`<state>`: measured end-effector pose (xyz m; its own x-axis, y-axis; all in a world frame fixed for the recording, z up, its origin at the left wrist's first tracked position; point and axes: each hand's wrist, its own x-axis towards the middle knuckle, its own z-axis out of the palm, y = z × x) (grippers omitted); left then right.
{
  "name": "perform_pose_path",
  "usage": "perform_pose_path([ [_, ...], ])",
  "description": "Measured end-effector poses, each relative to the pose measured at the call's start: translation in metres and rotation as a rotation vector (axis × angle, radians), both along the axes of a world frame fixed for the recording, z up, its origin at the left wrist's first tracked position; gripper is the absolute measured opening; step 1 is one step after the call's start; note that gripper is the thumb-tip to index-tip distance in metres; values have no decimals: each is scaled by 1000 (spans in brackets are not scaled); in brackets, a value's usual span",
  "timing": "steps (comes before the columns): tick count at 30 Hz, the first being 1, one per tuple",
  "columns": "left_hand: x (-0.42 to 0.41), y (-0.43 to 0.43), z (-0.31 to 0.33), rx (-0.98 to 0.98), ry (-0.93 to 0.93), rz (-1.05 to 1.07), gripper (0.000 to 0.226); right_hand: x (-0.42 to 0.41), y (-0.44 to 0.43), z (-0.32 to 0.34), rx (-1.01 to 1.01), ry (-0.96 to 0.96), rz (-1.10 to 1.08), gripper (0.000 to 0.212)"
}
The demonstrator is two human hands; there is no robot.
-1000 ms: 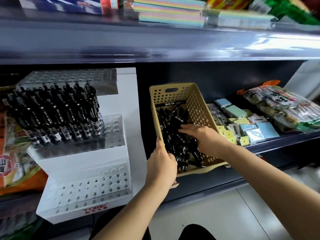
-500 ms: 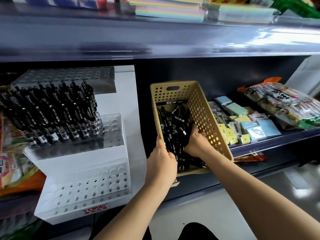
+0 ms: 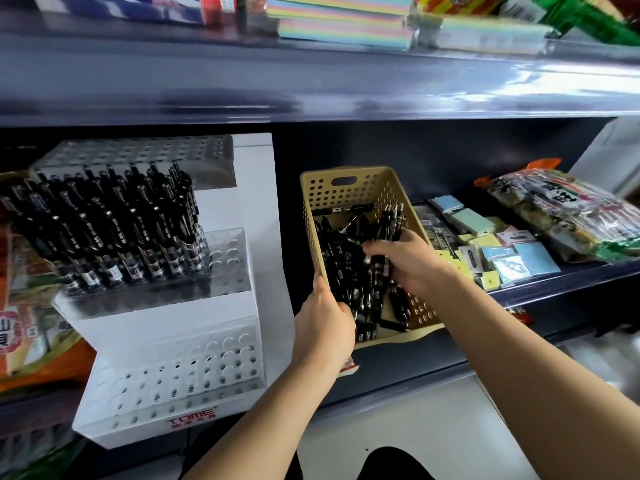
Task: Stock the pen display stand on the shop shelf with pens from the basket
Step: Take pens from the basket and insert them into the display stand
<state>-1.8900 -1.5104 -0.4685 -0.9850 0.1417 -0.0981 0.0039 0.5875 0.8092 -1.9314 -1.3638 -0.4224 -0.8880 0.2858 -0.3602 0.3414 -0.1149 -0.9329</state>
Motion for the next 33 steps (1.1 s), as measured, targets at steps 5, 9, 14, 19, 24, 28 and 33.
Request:
perform_pose_path([
  [5,-15,1,7,29,-78,13,56,-4,4,19,-336,95,-171,15],
  [9,-31,1,14,116,-238,79,48,-4,12,31,-638,116,-317,19],
  [14,-48,2,17,153,-294,76,36,5,24,35,-679,163,-334,15],
  [19,-69,7,16,190,-331,139,33,10,30,34,-707,201,-312,7],
  [24,-82,5,12,31,-141,183,19,17,25,31,-687,176,-276,12],
  [28,-77,3,12,-29,-101,171,24,20,23,27,-688,152,-264,13],
  [33,-45,4,30,-74,161,32,56,23,10,18,-643,115,-177,7],
])
